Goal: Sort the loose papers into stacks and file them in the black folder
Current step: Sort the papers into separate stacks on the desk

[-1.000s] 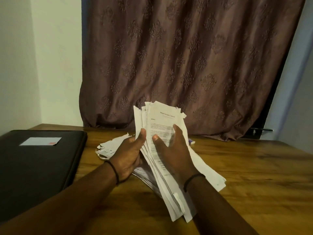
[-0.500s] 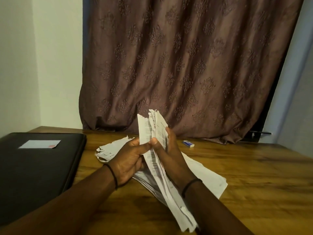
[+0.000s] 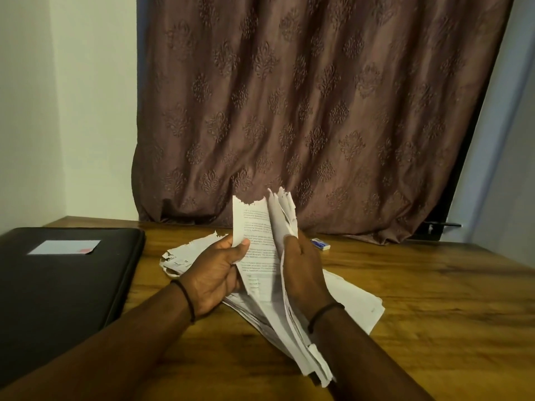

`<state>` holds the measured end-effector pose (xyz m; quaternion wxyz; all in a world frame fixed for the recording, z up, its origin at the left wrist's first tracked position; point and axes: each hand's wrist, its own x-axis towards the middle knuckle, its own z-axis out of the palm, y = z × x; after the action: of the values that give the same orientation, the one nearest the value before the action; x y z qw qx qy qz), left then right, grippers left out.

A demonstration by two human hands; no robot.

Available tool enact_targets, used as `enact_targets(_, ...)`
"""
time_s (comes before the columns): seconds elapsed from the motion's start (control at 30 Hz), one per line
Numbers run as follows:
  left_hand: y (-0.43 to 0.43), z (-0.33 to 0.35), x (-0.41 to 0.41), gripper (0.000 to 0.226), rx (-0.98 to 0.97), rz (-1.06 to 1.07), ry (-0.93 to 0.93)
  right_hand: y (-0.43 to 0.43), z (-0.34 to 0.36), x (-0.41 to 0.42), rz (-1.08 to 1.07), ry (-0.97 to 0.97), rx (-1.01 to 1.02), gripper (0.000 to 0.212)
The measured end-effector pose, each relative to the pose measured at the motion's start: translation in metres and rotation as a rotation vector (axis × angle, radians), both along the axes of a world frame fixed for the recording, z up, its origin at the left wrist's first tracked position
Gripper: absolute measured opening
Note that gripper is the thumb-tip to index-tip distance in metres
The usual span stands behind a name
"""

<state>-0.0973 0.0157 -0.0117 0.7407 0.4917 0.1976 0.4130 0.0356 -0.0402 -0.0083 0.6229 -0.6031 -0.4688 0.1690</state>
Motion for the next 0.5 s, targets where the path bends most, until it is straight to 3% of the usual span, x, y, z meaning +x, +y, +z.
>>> enact_targets(0.13,0.001,0.000,-0.003,0.030,-0.006,0.005,0.004,-0.001,0.002,0.002,-0.091,0.000,0.073,0.016)
enact_targets(0.23,-0.001,0.001,-0.003,0.032,0.002,-0.003,0.007,-0.002,0.000,0.000,-0.090,-0.093,0.088,0.023)
enact_targets(0.33,-0.008,0.004,0.001,0.036,-0.002,-0.058,0.015,0.001,-0.007,-0.006,0.047,-0.251,0.068,0.043)
enact_targets(0.4,-0.012,0.007,0.005,0.042,-0.006,-0.099,0.030,0.004,-0.014,-0.012,0.124,-0.322,0.025,0.070)
enact_targets(0.47,-0.017,0.012,0.009,0.045,0.000,-0.102,0.058,0.006,-0.016,-0.015,0.126,-0.293,0.003,0.087)
enact_targets(0.5,-0.019,0.015,0.011,0.043,0.008,-0.074,0.072,0.007,-0.017,-0.014,0.127,-0.255,0.019,0.086)
